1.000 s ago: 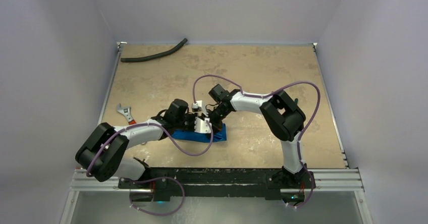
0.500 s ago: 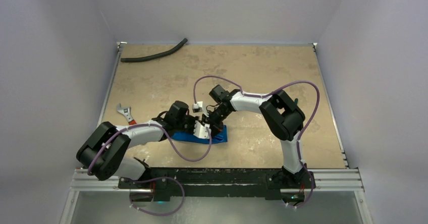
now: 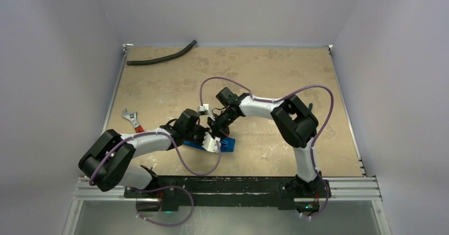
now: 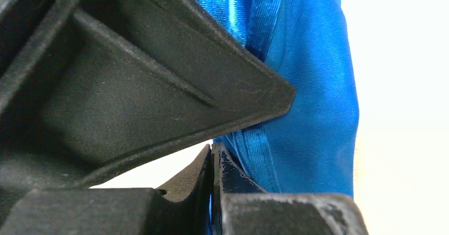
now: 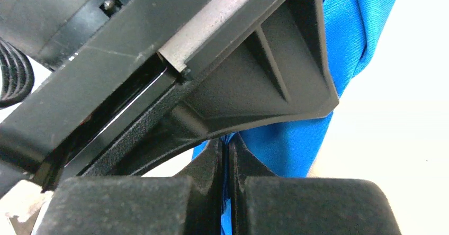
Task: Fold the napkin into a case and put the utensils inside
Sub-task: Fold the 2/3-rectangle-folded napkin at the center of the board.
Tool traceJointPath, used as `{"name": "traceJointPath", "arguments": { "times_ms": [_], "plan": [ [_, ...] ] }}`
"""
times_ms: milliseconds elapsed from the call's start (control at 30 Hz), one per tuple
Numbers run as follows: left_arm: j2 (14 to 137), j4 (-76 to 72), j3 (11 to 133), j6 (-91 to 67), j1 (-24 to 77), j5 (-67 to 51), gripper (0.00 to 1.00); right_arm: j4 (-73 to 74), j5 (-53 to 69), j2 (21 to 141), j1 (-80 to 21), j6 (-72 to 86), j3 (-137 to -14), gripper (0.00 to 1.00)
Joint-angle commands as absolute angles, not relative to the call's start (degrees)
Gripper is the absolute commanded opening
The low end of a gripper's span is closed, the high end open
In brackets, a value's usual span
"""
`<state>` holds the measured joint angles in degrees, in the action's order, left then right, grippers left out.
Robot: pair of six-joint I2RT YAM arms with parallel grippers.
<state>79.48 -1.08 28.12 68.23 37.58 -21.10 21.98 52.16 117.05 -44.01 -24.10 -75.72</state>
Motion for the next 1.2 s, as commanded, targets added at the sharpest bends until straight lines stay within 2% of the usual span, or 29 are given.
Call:
{"name": "traceJointPath", "arguments": {
  "times_ms": [0,167,367,533,700,733,833,933,1033,1167],
  "plan": [
    [78.9,4.5,26.4,69.7,38.0,-23.7,0.00,19.8,54.0,117.3,-43.8,-22.7,-76.7,0.00],
    [78.8,5.5,26.6,70.9,38.0,-24.7,0.00,24.4,53.2,120.2,-43.3,-25.0,-80.5,0.00],
    [78.3,5.6,27.1,70.3,38.0,-24.5,0.00,23.1,52.7,122.2,-41.2,-24.2,-77.6,0.00],
    [77.6,1.0,30.4,63.9,37.7,-21.2,0.00,21.0,52.4,123.4,-40.2,-23.1,-75.1,0.00],
    [75.9,2.3,36.6,57.6,36.4,-19.3,0.00,20.4,51.6,124.5,-40.2,-22.4,-74.3,0.00],
    [75.0,3.0,37.5,56.5,36.4,-18.7,0.02,20.2,51.4,124.6,-40.2,-22.3,-74.3,0.00],
    [73.0,3.6,39.0,52.6,36.0,-17.5,0.19,20.4,51.0,124.7,-40.2,-22.0,-74.5,0.00],
    [71.1,10.5,40.8,52.2,36.0,-22.4,0.29,20.2,50.7,124.2,-40.2,-21.8,-74.5,0.00],
    [69.9,20.9,40.5,58.9,36.0,-29.6,0.29,20.3,50.5,124.1,-40.3,-21.7,-74.9,0.00],
    [70.3,28.8,40.4,64.8,36.0,-32.4,0.23,20.2,50.3,124.0,-40.3,-21.4,-74.9,0.00]
  ]
}}
